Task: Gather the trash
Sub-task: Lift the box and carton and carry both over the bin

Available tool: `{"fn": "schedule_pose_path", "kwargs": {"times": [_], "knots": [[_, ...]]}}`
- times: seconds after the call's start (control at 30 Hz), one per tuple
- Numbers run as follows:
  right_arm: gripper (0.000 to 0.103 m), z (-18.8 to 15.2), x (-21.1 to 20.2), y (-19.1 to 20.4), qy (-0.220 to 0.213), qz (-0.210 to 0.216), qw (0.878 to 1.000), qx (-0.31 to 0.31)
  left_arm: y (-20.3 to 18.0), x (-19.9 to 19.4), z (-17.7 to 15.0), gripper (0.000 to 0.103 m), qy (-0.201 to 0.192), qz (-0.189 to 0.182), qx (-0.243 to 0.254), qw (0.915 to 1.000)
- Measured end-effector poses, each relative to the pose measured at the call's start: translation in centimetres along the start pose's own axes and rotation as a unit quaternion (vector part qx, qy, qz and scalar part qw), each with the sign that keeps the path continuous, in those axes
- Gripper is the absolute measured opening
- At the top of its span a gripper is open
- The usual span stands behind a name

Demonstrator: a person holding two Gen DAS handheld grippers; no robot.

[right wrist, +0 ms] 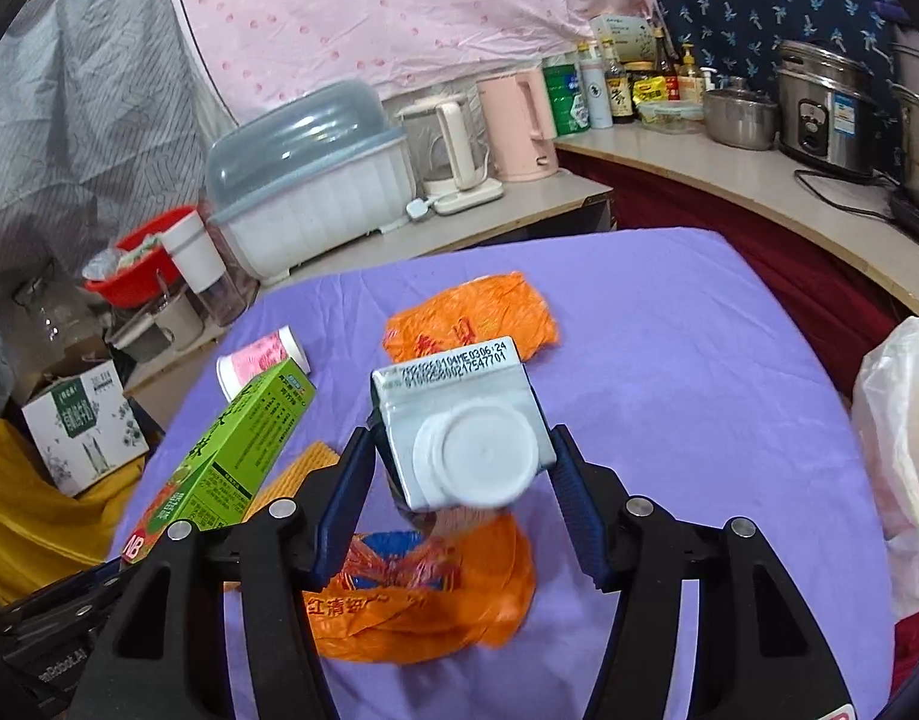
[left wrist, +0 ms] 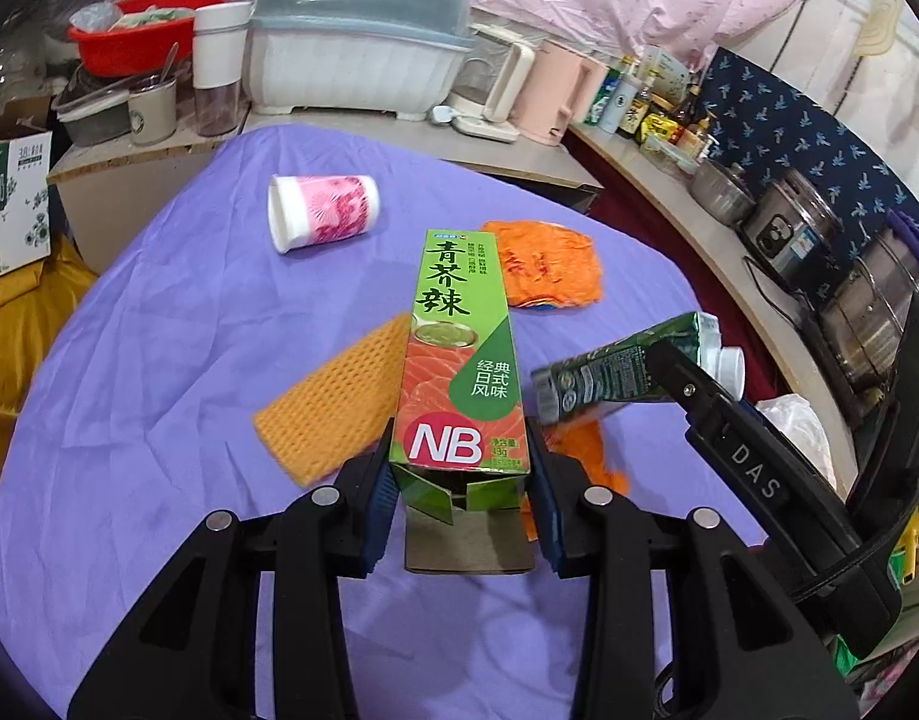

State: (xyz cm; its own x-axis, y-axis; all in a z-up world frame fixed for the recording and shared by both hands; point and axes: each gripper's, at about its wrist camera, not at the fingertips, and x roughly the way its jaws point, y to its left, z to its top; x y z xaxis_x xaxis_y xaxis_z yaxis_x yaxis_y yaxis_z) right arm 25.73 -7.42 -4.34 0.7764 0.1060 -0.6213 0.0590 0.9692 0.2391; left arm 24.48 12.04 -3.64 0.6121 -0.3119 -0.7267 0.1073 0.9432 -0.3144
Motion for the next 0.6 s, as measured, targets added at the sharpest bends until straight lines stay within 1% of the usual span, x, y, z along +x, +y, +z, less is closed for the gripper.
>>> {"fn": "schedule_pose_path", "kwargs": {"times": [0.1, 0.3, 0.6], "knots": [[0.054, 0.3, -1.4, -1.3, -0.009, -0.004, 1.0, 0.007, -1.4, -0.5, -0.3, 0.037, 0.0, -0.009, 0.01, 0.9999], [0.054, 0.7, -4.6, -4.8, -0.032, -0.016, 0.999, 0.03, -5.3, -1.2, -1.2, 0.037, 0.003, -0.026, 0.04, 0.9989], [0.054, 1.3, -10.1, -12.1, -0.074, -0.05, 0.993, 0.075, -12.9, -1.5, -2.9, 0.037, 0.01, -0.059, 0.1, 0.9932]]}}
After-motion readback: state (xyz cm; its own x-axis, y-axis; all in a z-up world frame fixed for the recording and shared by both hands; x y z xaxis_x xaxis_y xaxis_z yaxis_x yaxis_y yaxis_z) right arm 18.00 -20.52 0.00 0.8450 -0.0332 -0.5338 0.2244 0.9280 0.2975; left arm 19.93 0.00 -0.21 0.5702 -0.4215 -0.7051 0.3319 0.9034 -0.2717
